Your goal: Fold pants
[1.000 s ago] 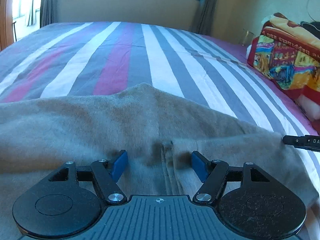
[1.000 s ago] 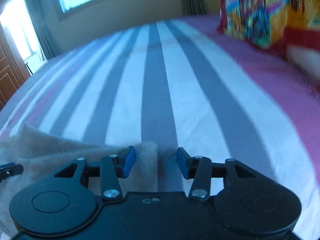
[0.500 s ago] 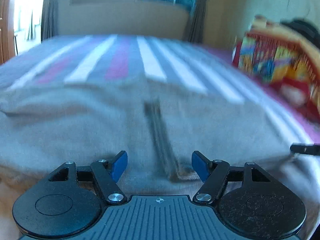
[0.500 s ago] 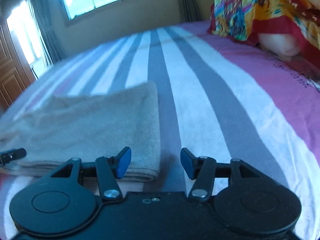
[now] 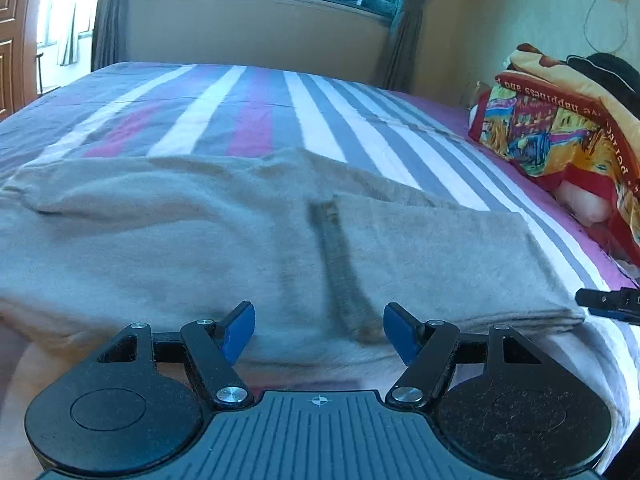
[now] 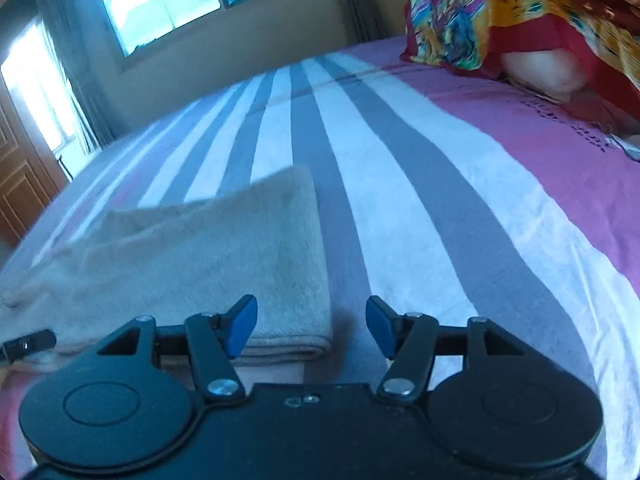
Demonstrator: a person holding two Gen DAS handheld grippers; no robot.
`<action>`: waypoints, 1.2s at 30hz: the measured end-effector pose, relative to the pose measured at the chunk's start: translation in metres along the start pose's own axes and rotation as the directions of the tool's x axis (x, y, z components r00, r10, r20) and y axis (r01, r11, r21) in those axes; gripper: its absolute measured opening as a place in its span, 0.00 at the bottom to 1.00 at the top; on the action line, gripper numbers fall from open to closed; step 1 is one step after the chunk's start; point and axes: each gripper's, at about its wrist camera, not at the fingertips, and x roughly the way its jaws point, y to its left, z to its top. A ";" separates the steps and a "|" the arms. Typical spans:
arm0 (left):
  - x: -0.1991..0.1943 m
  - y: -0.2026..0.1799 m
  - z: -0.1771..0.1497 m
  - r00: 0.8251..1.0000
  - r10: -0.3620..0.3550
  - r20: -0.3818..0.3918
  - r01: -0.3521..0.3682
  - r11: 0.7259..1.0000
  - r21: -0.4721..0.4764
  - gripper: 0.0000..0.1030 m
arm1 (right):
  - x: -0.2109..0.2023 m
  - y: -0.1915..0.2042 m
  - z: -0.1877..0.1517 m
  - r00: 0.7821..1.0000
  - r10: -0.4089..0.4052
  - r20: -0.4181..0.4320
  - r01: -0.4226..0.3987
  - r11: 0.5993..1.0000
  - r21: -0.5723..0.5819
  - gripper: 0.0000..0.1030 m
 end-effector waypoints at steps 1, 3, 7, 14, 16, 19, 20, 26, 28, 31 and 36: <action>-0.006 0.007 -0.003 1.000 0.003 0.012 -0.003 1.000 -0.008 0.69 | -0.002 0.001 0.000 1.000 -0.006 0.009 0.006 1.000 -0.010 0.58; -0.021 0.023 -0.008 0.999 0.003 0.043 -0.002 1.000 -0.020 0.69 | -0.005 0.000 -0.002 1.000 -0.009 0.019 0.009 1.000 -0.019 0.58; -0.054 0.063 -0.021 0.992 0.060 0.115 -0.050 0.995 -0.082 0.69 | -0.007 -0.003 -0.004 1.000 -0.017 0.018 0.018 1.000 -0.012 0.59; -0.044 0.206 -0.044 0.987 -0.012 0.160 0.104 0.809 -0.579 0.69 | -0.004 0.005 -0.013 0.999 -0.033 -0.015 0.033 0.999 -0.015 0.65; -0.024 0.244 -0.058 0.959 -0.104 0.264 0.260 0.691 -0.674 0.69 | -0.004 0.009 -0.014 0.999 -0.033 -0.017 0.032 0.999 -0.019 0.65; 0.005 0.281 -0.066 0.895 -0.197 0.401 0.440 0.539 -0.718 0.69 | -0.005 0.016 -0.014 0.999 -0.029 -0.014 0.029 0.999 -0.039 0.65; 0.013 0.287 -0.065 0.881 -0.203 0.427 0.468 0.501 -0.728 0.69 | -0.006 0.018 -0.014 0.999 -0.033 -0.014 0.032 0.998 -0.048 0.65; 0.036 0.294 -0.050 0.833 -0.211 0.512 0.551 0.406 -0.729 0.57 | -0.007 0.024 -0.016 0.998 -0.052 -0.021 0.050 0.997 -0.058 0.65; 0.028 0.294 -0.054 0.759 -0.209 0.617 0.648 0.343 -0.680 0.16 | -0.008 0.027 -0.016 0.998 -0.057 -0.021 0.055 0.997 -0.061 0.64; 0.016 0.287 -0.064 0.750 -0.146 0.645 0.644 0.387 -0.661 0.16 | -0.012 0.028 -0.014 0.998 -0.057 -0.004 0.057 0.996 -0.070 0.64; 0.038 0.285 -0.062 0.861 -0.091 0.500 0.485 0.443 -0.754 0.18 | -0.011 0.022 -0.011 0.998 -0.068 0.010 0.068 0.996 -0.062 0.64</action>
